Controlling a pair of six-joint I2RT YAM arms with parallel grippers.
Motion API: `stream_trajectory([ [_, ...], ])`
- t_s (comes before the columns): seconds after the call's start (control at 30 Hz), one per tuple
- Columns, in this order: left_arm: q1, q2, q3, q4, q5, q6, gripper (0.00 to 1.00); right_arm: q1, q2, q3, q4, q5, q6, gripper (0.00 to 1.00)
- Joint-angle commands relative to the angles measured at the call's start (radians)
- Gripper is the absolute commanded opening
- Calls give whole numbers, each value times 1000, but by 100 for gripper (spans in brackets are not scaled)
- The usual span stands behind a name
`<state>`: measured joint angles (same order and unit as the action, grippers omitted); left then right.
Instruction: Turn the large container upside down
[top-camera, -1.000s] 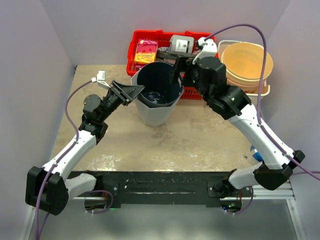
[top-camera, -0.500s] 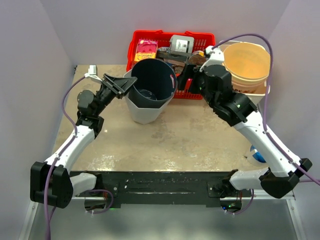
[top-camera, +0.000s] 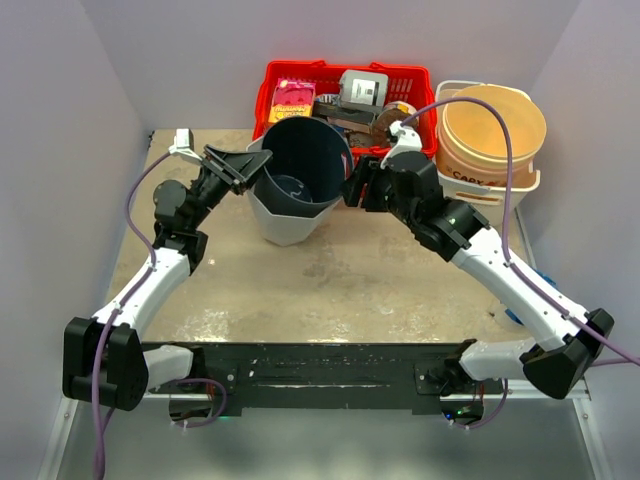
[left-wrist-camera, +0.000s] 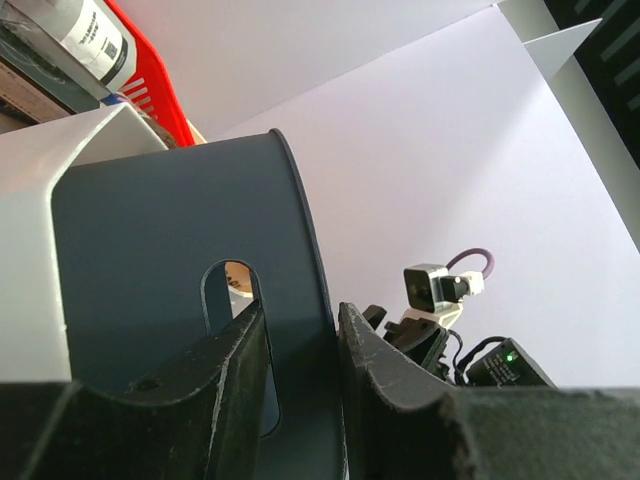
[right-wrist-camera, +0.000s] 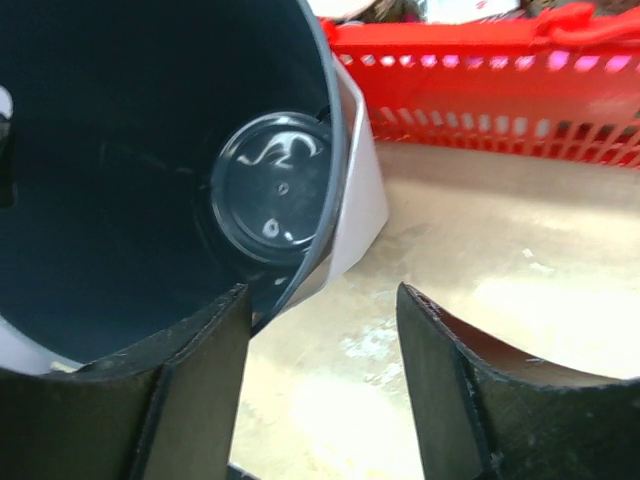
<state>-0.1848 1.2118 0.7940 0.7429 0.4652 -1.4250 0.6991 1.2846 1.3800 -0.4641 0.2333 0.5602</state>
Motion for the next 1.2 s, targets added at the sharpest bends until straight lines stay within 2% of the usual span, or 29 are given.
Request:
stream_trajectory([
  [0.0,15,-11,24,142,-31,0,0,-4,-45,-44,78,-46,58,60],
  [0.23,18,-8,17,142,-42,-3,0,-3,-79,-94,140,-54,84,55],
  [0.4,22,-5,14,142,-51,-11,0,-3,-160,-117,226,-80,34,66],
  [0.57,27,6,4,170,-63,-40,0,-3,-192,-110,208,-115,13,68],
  [0.87,33,14,-16,207,-83,-72,0,-1,-162,-229,252,-144,193,54],
  [1.17,38,18,-30,225,-91,-88,0,-3,-107,-288,380,-131,276,50],
])
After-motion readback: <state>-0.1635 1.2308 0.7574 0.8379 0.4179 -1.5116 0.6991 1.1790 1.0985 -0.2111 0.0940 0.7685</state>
